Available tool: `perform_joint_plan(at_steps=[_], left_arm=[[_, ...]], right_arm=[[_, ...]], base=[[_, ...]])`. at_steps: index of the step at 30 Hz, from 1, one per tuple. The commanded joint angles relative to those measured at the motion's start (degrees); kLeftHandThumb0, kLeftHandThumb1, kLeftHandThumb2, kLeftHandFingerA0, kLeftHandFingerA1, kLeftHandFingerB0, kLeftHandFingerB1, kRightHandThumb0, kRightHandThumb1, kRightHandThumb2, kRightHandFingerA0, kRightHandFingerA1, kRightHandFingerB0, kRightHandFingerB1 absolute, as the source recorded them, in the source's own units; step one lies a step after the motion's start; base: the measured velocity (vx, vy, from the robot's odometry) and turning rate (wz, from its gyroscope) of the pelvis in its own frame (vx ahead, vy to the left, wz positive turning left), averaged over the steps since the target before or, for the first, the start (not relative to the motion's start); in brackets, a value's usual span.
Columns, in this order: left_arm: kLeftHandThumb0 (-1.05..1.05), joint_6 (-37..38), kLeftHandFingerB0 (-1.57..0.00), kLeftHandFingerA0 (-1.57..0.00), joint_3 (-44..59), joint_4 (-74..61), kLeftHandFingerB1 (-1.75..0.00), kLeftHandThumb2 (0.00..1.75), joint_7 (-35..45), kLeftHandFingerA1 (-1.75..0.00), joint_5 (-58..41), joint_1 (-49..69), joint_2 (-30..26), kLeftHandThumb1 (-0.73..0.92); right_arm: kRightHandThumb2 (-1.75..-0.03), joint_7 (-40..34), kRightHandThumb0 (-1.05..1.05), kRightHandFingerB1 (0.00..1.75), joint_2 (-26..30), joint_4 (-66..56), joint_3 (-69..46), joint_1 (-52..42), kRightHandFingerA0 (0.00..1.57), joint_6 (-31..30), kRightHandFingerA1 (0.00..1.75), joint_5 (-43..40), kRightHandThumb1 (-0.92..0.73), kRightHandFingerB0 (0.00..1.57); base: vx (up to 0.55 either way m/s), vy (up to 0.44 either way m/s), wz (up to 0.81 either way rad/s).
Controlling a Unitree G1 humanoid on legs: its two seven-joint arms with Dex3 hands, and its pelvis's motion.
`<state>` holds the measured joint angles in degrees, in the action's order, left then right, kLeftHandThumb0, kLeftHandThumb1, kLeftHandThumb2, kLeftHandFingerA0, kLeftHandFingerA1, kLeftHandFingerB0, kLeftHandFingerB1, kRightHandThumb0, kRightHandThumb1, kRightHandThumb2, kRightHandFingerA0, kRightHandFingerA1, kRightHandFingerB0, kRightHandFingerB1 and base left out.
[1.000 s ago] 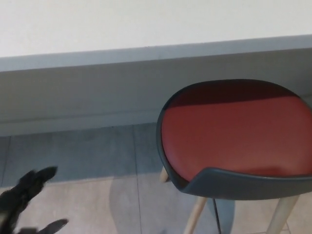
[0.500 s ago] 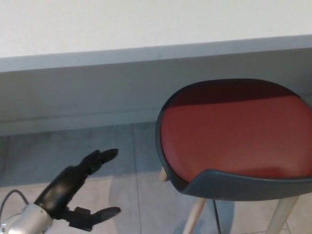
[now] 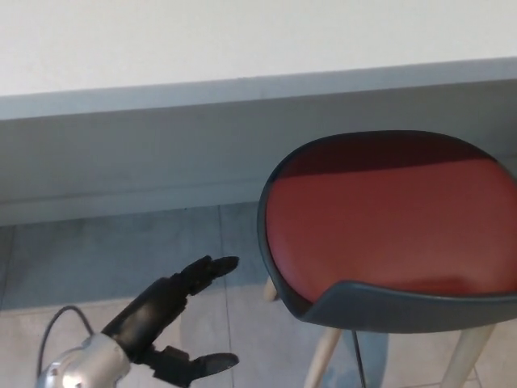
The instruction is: The robot walks towards a chair to grab it and pulls it towards itself
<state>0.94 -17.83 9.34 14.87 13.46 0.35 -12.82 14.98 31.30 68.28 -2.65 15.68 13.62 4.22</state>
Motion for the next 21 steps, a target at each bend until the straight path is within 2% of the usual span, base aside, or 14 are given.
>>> perform_joint_plan(at_steps=[1, 2, 4, 5, 6, 7, 8, 9, 10, 12, 13, 15, 16, 21], left_arm=[[-0.85, -4.4, -0.07, -0.05, -1.3, -0.6, -0.32, 0.56, -3.5, -0.47, 4.2, -2.4, 2.2, 0.50], [-0.72, -4.5, -0.07, 0.00, -1.6, -0.1, -0.38, 0.90, -4.4, -0.51, 4.8, -3.2, 3.0, 0.43], [-0.73, -4.7, -0.08, -0.01, -1.9, 0.4, -0.39, 0.90, -4.9, -0.51, 5.5, -3.9, 3.6, 0.44], [-0.85, -5.8, -0.10, -0.07, -2.3, 0.8, -0.33, 0.56, -5.2, -0.48, 6.0, -4.7, 4.4, 0.50], [-0.85, -6.6, -0.10, -0.07, -2.7, 1.5, -0.34, 0.56, -5.6, -0.49, 6.6, -5.7, 5.0, 0.51], [-0.73, -7.4, -0.07, -0.01, -3.1, 2.4, -0.45, 0.90, -6.2, -0.51, 7.4, -7.0, 5.7, 0.45], [-0.73, -7.9, -0.07, -0.01, -3.1, 2.7, -0.45, 0.90, -6.3, -0.51, 7.5, -7.7, 6.0, 0.45], [-0.39, -8.4, 0.00, -0.05, -3.2, 4.2, -0.50, 0.84, -7.3, -0.55, 8.0, -9.0, 7.1, 0.13], [-0.39, -9.1, 0.00, -0.05, -3.3, 4.8, -0.50, 0.84, -7.9, -0.55, 8.1, -9.5, 7.9, 0.12], [-0.39, -9.8, 0.00, -0.05, -3.6, 6.0, -0.50, 0.84, -8.8, -0.55, 8.7, -10.5, 8.9, 0.13], [-0.84, -9.9, -0.16, -0.10, -3.6, 6.4, -0.32, 0.57, -9.4, -0.50, 8.8, -10.8, 9.4, 0.51], [-0.85, -9.2, -0.18, -0.13, -3.5, 7.8, -0.32, 0.57, -10.8, -0.52, 9.0, -11.2, 10.3, 0.52], [-0.84, -9.5, -0.19, -0.13, -3.7, 8.2, -0.31, 0.56, -11.1, -0.52, 8.9, -11.3, 11.1, 0.51], [-0.86, -8.6, -0.22, -0.14, -4.6, 9.9, -0.33, 0.57, -12.6, -0.54, 9.9, -11.3, 12.3, 0.51]], right_arm=[[-0.85, -2.0, -0.71, 0.26, -1.0, 0.0, 0.4, 2.0, 0.01, 0.1, 0.25, 1.0, -0.40, 0.00], [-0.83, -2.5, -0.64, 0.31, -1.4, -0.2, 0.5, 2.9, 0.01, 0.2, 0.28, 1.1, -0.34, 0.00], [-0.83, -3.4, -0.64, 0.31, -2.1, -0.5, 0.9, 3.6, 0.01, 0.0, 0.30, 1.6, -0.34, 0.00], [-0.84, -3.5, -0.66, 0.29, -2.6, -0.8, 1.1, 4.3, 0.06, -0.5, 0.28, 1.7, -0.38, 0.00], [-0.86, -3.8, -0.69, 0.28, -2.9, -1.0, 1.5, 4.9, 0.03, -0.6, 0.35, 2.0, -0.40, 0.00], [-0.84, -4.3, -0.69, 0.27, -3.4, -1.3, 1.9, 5.6, 0.01, -0.4, 0.31, 2.3, -0.39, 0.00], [-0.84, -4.2, -0.69, 0.27, -3.6, -1.2, 1.8, 5.9, 0.01, -0.6, 0.31, 2.1, -0.39, 0.00], [-0.83, -3.9, -0.67, 0.27, -4.3, -1.7, 1.7, 6.3, 0.06, -0.5, 0.28, 1.8, -0.38, 0.00], [-0.83, -4.0, -0.69, 0.27, -4.7, -2.3, 1.8, 5.9, 0.02, -0.6, 0.33, 1.7, -0.39, 0.00], [-0.72, -4.9, -0.77, 0.25, -5.3, -2.8, 2.8, 5.5, 0.07, 0.2, 0.37, 2.8, -0.35, 0.03], [-0.72, -5.2, -0.77, 0.25, -5.6, -3.0, 3.0, 5.4, 0.08, 0.5, 0.37, 3.0, -0.35, 0.03], [-0.73, -5.7, -0.76, 0.25, -6.1, -3.4, 3.4, 5.1, 0.08, 0.6, 0.38, 3.2, -0.36, 0.04], [-0.54, -6.2, -0.73, 0.28, -6.6, -3.5, 3.7, 4.8, 0.11, 0.5, 0.35, 3.4, -0.46, 0.01], [-0.55, -7.1, -0.74, 0.28, -8.7, -2.9, 5.1, 2.0, 0.11, 1.8, 0.35, 4.1, -0.46, 0.04]], base=[[0.00, 0.000, 0.00], [0.00, 0.000, 0.00], [0.00, 0.000, 0.00], [0.00, 0.000, 0.00], [0.00, 0.000, 0.00], [0.00, 0.000, 0.00], [0.00, 0.000, 0.00], [0.00, 0.000, 0.00], [0.00, 0.000, 0.00], [0.00, 0.000, 0.00], [0.00, 0.000, 0.00], [0.00, 0.000, 0.00], [0.00, 0.000, 0.00], [0.00, 0.000, 0.00]])
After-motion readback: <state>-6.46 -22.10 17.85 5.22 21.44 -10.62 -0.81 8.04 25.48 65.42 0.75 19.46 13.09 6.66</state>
